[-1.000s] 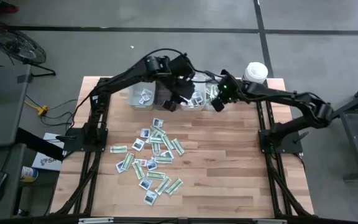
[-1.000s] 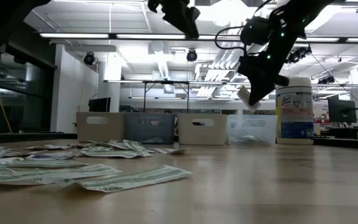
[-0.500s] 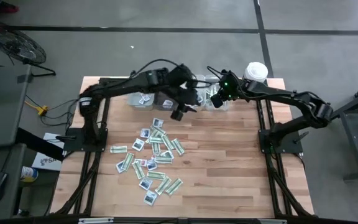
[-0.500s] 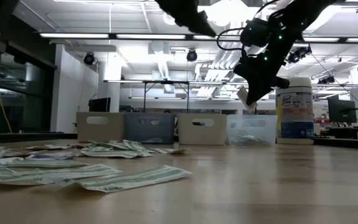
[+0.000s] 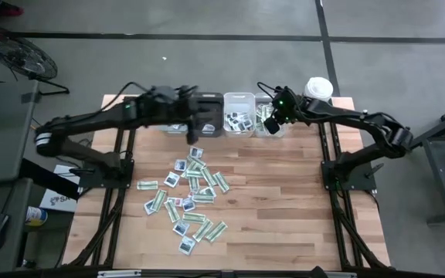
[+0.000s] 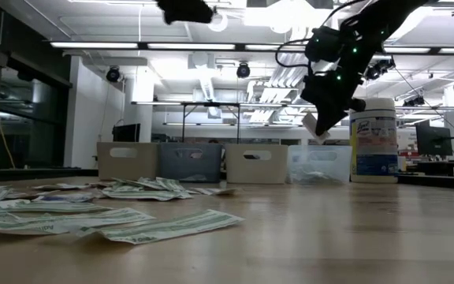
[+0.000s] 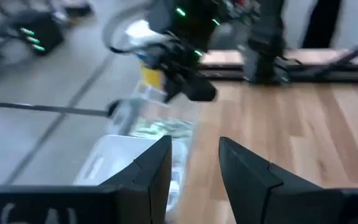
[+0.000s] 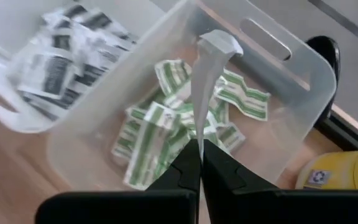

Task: Pick & Place First Aid Supplies
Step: Put the green bandage into the transparent bin

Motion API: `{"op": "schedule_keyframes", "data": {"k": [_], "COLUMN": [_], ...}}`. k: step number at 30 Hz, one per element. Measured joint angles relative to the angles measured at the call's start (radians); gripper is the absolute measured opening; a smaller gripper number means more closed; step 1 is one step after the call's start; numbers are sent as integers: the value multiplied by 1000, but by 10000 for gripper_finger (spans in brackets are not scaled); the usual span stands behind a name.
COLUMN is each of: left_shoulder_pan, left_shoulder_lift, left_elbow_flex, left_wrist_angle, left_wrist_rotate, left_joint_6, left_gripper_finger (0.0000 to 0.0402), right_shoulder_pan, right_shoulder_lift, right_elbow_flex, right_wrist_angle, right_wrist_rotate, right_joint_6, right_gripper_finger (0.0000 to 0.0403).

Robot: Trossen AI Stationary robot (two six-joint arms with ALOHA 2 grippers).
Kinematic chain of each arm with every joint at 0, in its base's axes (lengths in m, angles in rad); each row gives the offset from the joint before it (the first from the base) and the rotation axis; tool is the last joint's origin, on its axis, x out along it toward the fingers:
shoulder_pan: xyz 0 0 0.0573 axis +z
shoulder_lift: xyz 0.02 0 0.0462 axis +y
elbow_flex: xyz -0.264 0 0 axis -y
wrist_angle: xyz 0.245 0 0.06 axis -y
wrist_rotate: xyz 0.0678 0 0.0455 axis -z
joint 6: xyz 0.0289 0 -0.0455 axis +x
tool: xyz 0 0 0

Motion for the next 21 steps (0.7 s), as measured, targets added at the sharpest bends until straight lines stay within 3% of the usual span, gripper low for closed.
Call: {"op": "schedule_keyframes", "data": {"k": [4,13,21], "left_shoulder_pan": [0,0,0], "left_shoulder_lift": [-144,-429,-544], "left_elbow_flex": [-138,-467,-578], "left_wrist_angle": [6,144,163], "left_wrist_rotate": [-50,-43,-38], "left_joint_6": [-29,-109,-149], "left_gripper_finger": [130,130,130], "right_shoulder_pan": [-8,-12,-16], "right_shoulder_lift": [27,99,101], "right_elbow_flex": [0,0,0], "right_wrist_angle": [1,11,16], "right_wrist_rotate": [-4,-22,-43], "right_joint_6": [55,261,302], "right_gripper_finger": [0,0,15]}}
